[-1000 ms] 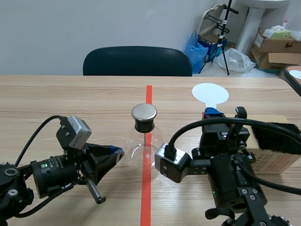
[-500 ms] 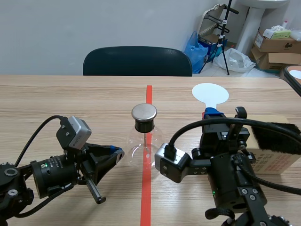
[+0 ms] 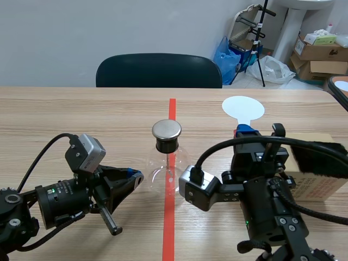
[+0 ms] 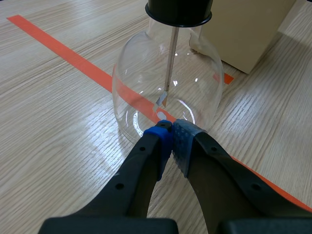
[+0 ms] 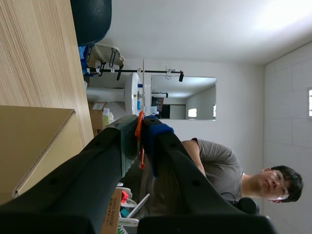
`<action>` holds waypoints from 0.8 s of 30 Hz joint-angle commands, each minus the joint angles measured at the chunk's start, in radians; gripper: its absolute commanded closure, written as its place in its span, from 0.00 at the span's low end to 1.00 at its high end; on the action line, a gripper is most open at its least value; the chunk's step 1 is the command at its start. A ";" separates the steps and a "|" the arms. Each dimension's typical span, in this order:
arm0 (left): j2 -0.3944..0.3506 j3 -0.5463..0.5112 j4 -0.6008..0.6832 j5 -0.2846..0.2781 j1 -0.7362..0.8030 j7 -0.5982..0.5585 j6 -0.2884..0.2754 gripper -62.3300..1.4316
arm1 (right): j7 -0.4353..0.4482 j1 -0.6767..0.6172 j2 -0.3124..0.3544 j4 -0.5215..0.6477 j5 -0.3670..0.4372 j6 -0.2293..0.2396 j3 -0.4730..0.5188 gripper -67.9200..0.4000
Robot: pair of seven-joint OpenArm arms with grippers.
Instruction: Do the electroscope experiment
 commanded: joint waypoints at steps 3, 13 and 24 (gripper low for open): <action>0.005 -0.006 0.013 -0.006 -0.003 -0.014 -0.003 0.93 | 0.000 0.008 0.005 0.019 -0.005 -0.014 0.007 0.98; 0.005 -0.006 0.013 -0.006 -0.003 -0.014 -0.003 0.93 | 0.001 0.008 0.005 0.019 -0.011 -0.014 0.007 0.98; 0.005 -0.006 0.013 -0.006 -0.003 -0.014 -0.003 0.93 | 0.007 -0.021 0.005 0.033 -0.012 -0.039 0.034 0.98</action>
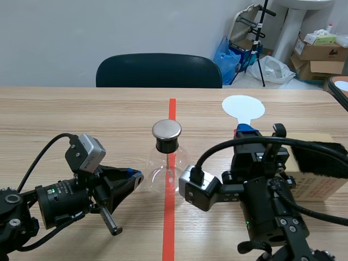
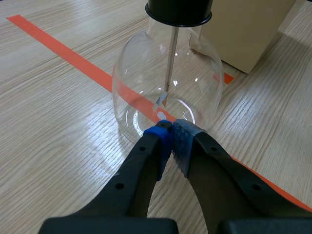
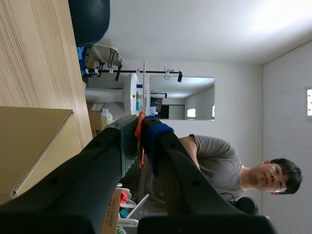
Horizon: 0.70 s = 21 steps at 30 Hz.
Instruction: Do the electroscope experiment
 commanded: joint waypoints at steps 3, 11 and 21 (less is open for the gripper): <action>0.005 -0.006 0.013 -0.006 -0.003 -0.014 -0.003 0.93 | 0.025 -0.059 0.005 0.071 -0.008 -0.038 0.080 0.98; 0.005 -0.006 0.013 -0.006 -0.003 -0.014 -0.003 0.93 | 0.173 -0.252 -0.003 0.167 -0.007 -0.143 0.267 0.97; -0.025 -0.006 0.019 -0.006 -0.003 -0.020 -0.003 0.93 | 0.371 -0.370 -0.031 0.167 0.136 -0.221 0.465 0.97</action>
